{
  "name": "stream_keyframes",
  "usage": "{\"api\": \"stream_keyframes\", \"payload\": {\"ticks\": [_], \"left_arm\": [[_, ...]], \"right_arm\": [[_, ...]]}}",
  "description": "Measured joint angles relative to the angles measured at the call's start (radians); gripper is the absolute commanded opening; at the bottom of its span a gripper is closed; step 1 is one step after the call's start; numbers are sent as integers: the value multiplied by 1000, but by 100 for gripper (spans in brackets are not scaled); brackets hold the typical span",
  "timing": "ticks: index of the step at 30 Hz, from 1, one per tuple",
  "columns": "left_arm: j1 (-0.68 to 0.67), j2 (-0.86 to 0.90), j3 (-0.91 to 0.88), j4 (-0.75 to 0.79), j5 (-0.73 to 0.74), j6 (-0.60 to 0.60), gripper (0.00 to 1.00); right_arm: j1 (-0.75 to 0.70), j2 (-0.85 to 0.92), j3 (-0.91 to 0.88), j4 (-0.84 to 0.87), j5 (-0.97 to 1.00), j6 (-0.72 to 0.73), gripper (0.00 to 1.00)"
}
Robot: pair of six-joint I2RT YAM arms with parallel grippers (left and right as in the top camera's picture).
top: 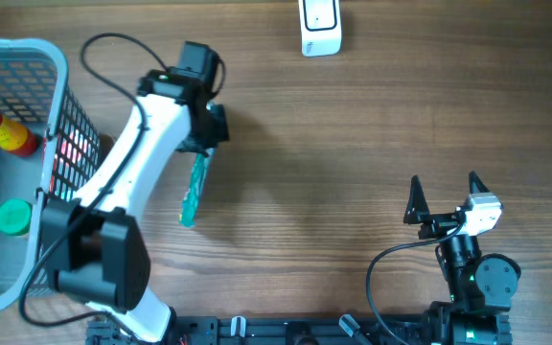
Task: Scan the item barcode
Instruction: 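Lift the green pack out and place it on the table center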
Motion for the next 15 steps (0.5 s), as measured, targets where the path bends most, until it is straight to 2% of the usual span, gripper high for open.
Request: {"api": "stream_keyframes", "payload": {"ticks": [2, 4, 6, 12, 14, 15], "left_arm": [[-29, 17, -4, 8, 0, 0, 9], [-69, 24, -6, 16, -3, -3, 19], [-99, 24, -6, 18, -11, -9, 37], [-151, 24, -6, 16, -23, -13, 57], [-147, 24, 3, -32, -24, -8, 75], [-144, 23, 12, -55, -26, -8, 92]], "right_arm": [[0, 0, 0, 0, 0, 0, 100], [0, 0, 0, 0, 0, 0, 100], [0, 0, 0, 0, 0, 0, 100], [0, 0, 0, 0, 0, 0, 100], [0, 0, 0, 0, 0, 0, 100], [0, 0, 0, 0, 0, 0, 100]]}}
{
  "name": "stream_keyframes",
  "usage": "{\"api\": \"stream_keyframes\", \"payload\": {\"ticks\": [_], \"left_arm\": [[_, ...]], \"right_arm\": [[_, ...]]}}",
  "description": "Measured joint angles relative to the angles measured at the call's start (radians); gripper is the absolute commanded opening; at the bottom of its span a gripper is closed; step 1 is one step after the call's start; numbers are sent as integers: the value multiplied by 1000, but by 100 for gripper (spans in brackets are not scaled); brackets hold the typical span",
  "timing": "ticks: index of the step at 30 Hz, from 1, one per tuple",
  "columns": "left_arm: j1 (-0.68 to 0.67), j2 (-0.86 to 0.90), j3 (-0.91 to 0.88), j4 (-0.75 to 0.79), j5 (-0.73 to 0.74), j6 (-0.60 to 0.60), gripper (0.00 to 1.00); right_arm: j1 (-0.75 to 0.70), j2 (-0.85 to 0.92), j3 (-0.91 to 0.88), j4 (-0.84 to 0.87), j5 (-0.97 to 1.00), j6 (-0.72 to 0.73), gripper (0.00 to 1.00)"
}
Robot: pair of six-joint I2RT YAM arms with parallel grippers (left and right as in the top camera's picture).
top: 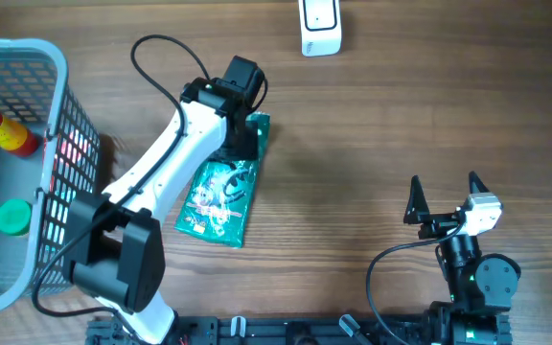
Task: Scan the item barcode
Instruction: 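Lift the green pack out and place it on the table center, then reach the left gripper into the basket and grasp the green-capped jar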
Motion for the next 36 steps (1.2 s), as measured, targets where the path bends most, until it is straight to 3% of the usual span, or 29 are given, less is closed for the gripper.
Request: {"api": "stream_keyframes", "payload": {"ticks": [1, 5, 11, 19, 23, 29, 33, 36], "left_arm": [[3, 0, 19, -29, -3, 8, 100], [18, -44, 165, -104, -20, 33, 100], [19, -262, 402, -88, -94, 58, 100], [72, -481, 420, -85, -376, 138, 100], [341, -476, 420, -91, -407, 76, 100], [861, -449, 420, -138, -215, -59, 100], [1069, -391, 420, -217, -102, -137, 100], [1137, -316, 407, -252, -69, -177, 100]], "right_arm": [[0, 0, 0, 0, 0, 0, 100], [0, 0, 0, 0, 0, 0, 100], [0, 0, 0, 0, 0, 0, 100], [0, 0, 0, 0, 0, 0, 100], [0, 0, 0, 0, 0, 0, 100], [0, 0, 0, 0, 2, 0, 100], [0, 0, 0, 0, 3, 0, 100], [0, 0, 0, 0, 3, 0, 100]]}}
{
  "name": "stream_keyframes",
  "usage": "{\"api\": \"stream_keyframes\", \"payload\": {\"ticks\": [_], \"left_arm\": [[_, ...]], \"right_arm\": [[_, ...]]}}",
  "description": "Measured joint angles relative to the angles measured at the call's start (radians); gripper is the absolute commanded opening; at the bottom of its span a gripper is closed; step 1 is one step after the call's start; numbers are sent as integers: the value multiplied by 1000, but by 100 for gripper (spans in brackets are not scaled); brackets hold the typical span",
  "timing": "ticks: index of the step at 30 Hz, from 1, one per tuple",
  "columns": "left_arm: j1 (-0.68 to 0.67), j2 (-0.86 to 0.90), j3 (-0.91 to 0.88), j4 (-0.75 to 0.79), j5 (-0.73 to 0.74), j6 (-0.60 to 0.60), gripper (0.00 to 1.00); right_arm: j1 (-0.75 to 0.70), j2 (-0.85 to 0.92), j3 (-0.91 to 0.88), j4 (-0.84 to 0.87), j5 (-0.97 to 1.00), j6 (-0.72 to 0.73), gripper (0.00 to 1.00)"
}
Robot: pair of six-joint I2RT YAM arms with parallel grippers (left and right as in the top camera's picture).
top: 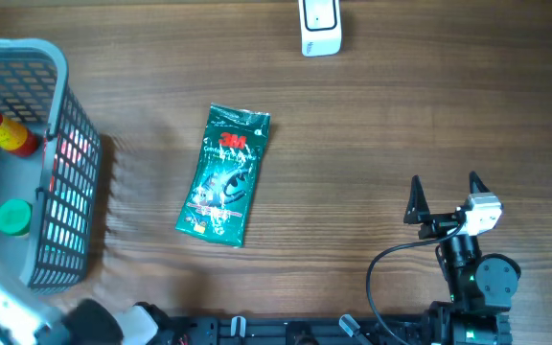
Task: Scan the item barcode
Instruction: 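Reach the left gripper into the basket and grasp the green-capped jar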
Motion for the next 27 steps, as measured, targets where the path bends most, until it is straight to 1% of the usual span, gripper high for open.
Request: {"api": "stream_keyframes", "payload": {"ticks": [6, 9, 13, 15, 19, 23, 27], "left_arm": [[28, 177, -113, 4, 24, -27, 100], [36, 217, -191, 59, 26, -53, 100], [80, 231, -323, 193, 26, -89, 100], [99, 232, -406, 303, 27, -96, 100], [101, 232, -496, 441, 60, -97, 100], [103, 232, -512, 476, 81, -96, 100], [103, 232, -513, 479, 86, -96, 100]], "right_arm": [[0, 0, 0, 0, 0, 0, 100], [0, 0, 0, 0, 0, 0, 100], [0, 0, 0, 0, 0, 0, 100], [0, 0, 0, 0, 0, 0, 100], [0, 0, 0, 0, 0, 0, 100], [0, 0, 0, 0, 0, 0, 100], [0, 0, 0, 0, 0, 0, 100]]}}
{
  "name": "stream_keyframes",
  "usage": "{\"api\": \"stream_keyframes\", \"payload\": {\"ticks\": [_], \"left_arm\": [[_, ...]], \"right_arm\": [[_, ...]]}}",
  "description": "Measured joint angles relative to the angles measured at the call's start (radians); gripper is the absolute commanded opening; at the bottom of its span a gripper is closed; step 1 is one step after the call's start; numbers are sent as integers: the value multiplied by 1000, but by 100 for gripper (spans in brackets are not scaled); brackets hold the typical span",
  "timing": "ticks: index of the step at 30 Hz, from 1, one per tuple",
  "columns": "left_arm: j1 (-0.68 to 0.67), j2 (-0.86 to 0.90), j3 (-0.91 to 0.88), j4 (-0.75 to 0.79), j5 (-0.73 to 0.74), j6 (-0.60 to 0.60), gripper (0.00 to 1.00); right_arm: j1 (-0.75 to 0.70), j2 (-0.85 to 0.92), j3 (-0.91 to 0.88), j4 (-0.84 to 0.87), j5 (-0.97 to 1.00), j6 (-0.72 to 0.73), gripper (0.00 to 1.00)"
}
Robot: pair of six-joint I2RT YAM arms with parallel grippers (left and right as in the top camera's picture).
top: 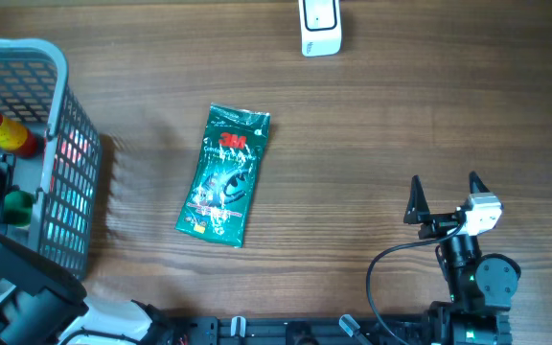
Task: Scan the item barcode
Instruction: 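Reach the left gripper into the basket and grasp the green-capped jar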
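Observation:
A green 3M packet (225,177) lies flat on the wooden table, printed face up, with no gripper near it. The white barcode scanner (320,27) stands at the far edge. My left arm comes up from the lower left, and my left gripper is inside the grey basket (57,105) beside a green-capped item (17,202). Its fingers are too dark against the basket to tell how they stand. My right gripper (444,192) is open at the near right with nothing between its fingers.
A red sauce bottle (6,134) with a yellow and green top lies in the basket's far corner. The basket's wire wall stands between the left gripper and the packet. The right arm's base and cable (468,273) sit at the near right edge.
The left arm was at the frame's lower left corner, mostly out of view. Now its gripper is inside the basket by the green-capped item. Packet, scanner and right arm have not moved.
First my left gripper held the green packet edge-on, just right of the basket. Then the packet lay flat mid-table with the gripper at its far end. Then it lay alone, the arm off to the left. Now that gripper is in the basket.

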Motion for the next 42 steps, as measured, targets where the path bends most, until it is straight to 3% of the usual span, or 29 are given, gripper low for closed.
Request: {"api": "stream_keyframes", "payload": {"ticks": [14, 21, 23, 24, 27, 34, 42], "left_arm": [[-1, 0, -141, 32, 11, -1, 100], [-1, 0, -186, 61, 12, -7, 85], [-1, 0, -198, 71, 12, -8, 75], [-1, 0, -208, 78, 13, -8, 65], [-1, 0, -219, 79, 11, -8, 55], [-1, 0, -193, 22, 8, -6, 49], [-1, -101, -17, -123, 8, 1, 49]], "right_arm": [[0, 0, 0, 0, 0, 0, 100], [0, 0, 0, 0, 0, 0, 100], [0, 0, 0, 0, 0, 0, 100], [0, 0, 0, 0, 0, 0, 100], [0, 0, 0, 0, 0, 0, 100], [0, 0, 0, 0, 0, 0, 100], [0, 0, 0, 0, 0, 0, 100]]}}
